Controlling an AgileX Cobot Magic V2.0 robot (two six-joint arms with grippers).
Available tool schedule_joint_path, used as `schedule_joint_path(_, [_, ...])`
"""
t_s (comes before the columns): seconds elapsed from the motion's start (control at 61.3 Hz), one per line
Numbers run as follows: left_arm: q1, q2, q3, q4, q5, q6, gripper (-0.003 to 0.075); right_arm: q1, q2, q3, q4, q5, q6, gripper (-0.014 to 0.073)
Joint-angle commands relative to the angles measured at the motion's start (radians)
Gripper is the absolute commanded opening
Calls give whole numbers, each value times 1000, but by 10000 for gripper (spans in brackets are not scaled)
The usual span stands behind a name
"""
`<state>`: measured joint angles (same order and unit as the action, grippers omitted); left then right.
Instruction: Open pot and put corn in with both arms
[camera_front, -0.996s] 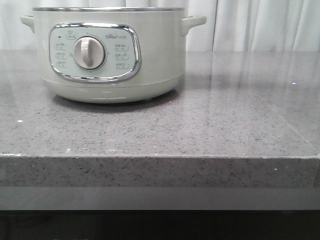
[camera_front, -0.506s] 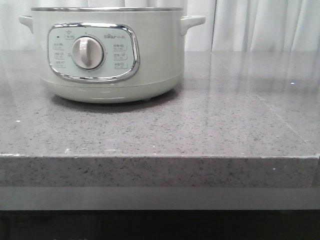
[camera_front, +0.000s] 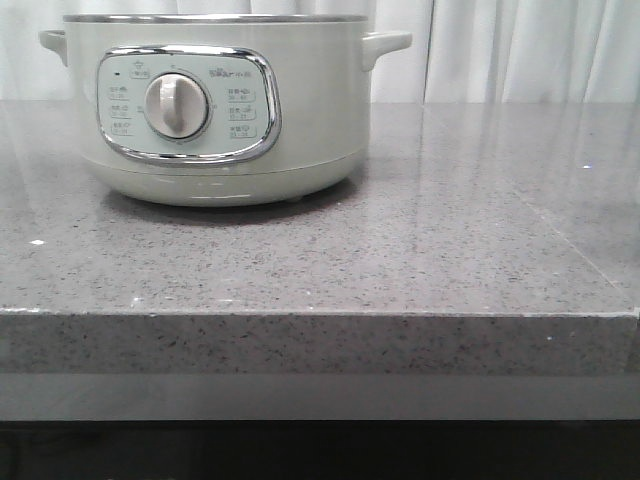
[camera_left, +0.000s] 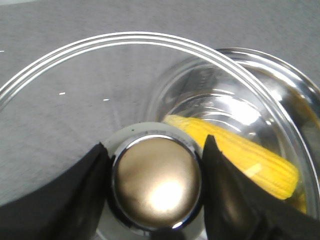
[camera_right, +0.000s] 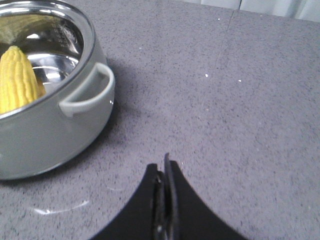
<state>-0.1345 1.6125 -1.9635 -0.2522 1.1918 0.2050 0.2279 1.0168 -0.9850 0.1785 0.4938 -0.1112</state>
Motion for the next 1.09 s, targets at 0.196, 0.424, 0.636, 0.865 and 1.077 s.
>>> schedule_joint_path(0.196, [-103,116,-216,-32,-67,-55,229,-5,-105,39,-4,-61,-1,-120])
schedule_joint_path(0.424, [-181,231,-358,-30,-11,-59,229,-5,-106,39,-4,-35,-1,-120])
schedule_joint_path(0.636, [-220,273,-395,-15,-4,-85,229,-5,-106,39,-15,-35,-1,-120])
schedule_joint_path(0.865, [-234,278,-395,-13,-6,-83,229,-5,-106,39,-19,-36,-1,-120])
schedule_joint_path(1.077, [-247,279,-395,-15,12,-85,229,-5,-106,39,-19,-43,-1,-120])
